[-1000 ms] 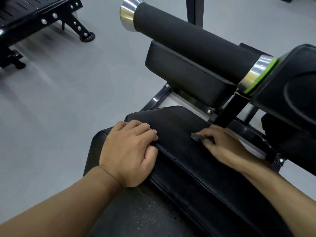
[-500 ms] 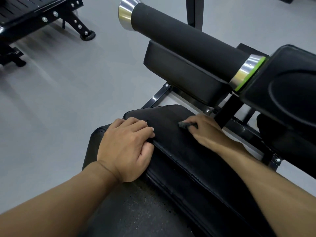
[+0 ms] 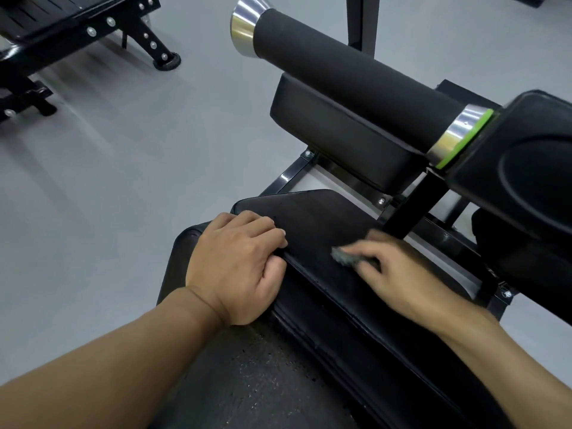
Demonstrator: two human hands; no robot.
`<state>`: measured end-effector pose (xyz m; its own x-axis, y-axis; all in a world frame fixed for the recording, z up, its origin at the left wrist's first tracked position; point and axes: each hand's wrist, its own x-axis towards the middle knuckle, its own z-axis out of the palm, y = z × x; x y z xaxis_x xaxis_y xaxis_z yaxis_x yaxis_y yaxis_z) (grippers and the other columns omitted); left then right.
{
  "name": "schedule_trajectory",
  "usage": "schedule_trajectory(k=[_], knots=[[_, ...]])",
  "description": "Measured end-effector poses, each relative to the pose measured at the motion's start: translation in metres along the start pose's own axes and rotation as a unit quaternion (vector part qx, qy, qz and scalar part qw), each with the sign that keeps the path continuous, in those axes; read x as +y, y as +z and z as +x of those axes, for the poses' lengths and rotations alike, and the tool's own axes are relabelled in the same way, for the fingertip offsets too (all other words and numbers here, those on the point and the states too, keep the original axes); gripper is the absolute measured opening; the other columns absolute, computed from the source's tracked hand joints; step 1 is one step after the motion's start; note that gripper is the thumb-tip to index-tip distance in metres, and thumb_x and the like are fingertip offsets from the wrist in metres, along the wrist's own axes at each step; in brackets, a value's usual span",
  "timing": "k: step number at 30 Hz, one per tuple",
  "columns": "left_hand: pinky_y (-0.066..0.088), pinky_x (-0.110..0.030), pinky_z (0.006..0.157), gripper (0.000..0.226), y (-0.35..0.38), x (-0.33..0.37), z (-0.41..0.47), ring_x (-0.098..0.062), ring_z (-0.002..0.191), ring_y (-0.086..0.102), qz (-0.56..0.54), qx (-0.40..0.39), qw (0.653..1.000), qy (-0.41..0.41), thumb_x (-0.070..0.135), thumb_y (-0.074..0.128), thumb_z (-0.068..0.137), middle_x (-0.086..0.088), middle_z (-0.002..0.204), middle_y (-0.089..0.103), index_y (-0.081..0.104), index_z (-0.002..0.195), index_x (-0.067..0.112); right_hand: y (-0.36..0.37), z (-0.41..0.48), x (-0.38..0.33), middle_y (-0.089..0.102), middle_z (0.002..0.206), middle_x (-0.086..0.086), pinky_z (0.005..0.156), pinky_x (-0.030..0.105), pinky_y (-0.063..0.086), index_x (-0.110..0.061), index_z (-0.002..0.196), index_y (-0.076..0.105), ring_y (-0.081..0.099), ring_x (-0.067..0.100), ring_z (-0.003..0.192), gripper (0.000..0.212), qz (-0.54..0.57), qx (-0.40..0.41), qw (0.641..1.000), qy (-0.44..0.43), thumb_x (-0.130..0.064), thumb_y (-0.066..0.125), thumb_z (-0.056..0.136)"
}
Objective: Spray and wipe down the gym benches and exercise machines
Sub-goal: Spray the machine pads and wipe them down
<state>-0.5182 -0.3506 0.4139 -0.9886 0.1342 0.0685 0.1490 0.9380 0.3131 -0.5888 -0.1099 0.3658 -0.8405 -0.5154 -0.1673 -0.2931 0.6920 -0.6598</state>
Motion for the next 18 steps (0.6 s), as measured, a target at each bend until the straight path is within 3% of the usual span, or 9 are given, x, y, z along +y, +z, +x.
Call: schedule_trajectory(k=[3,7,13,18], knots=[[0.046,-0.041,0.079,0.038,0.000,-0.001,0.000,-0.023,0.093,0.066,0.000,0.001,1.000,0.001,0.028,0.037,0.080,0.004,0.093,0.072,0.073,0.086,0.017,-0.001,-0.006,-0.001,0.054,0.091,-0.012,0.073,0.036,0.048,-0.038,0.112,0.071,0.057,0.010,0.080,0.031,-0.001,-0.010,1.000,0.006,-0.014,0.060,0.094],[0.047,-0.043,0.078,0.038,-0.001,0.000,0.000,-0.024,0.093,0.066,-0.001,-0.003,1.000,0.001,0.027,0.037,0.080,0.004,0.093,0.073,0.073,0.086,0.016,0.015,0.045,-0.010,0.057,0.096,-0.005,0.081,0.039,0.049,-0.032,0.112,0.072,0.059,0.022,0.093,0.029,-0.038,0.032,0.999,0.011,-0.015,0.058,0.093],[0.047,-0.042,0.077,0.038,0.000,0.000,0.000,-0.024,0.091,0.067,-0.005,0.011,1.000,0.000,0.026,0.037,0.080,0.003,0.091,0.073,0.073,0.085,0.016,-0.003,-0.019,-0.014,0.053,0.085,-0.009,0.070,0.041,0.048,-0.036,0.113,0.072,0.055,0.011,0.077,0.033,-0.011,-0.008,1.000,-0.020,-0.012,0.062,0.092],[0.048,-0.042,0.075,0.039,0.000,0.002,-0.002,-0.025,0.090,0.067,-0.002,0.020,1.000,-0.005,0.026,0.036,0.080,0.003,0.089,0.073,0.074,0.085,0.015,0.017,0.041,-0.030,0.053,0.090,-0.009,0.078,0.031,0.044,-0.036,0.111,0.073,0.057,0.018,0.091,0.031,-0.021,0.031,0.999,0.014,-0.015,0.057,0.093]])
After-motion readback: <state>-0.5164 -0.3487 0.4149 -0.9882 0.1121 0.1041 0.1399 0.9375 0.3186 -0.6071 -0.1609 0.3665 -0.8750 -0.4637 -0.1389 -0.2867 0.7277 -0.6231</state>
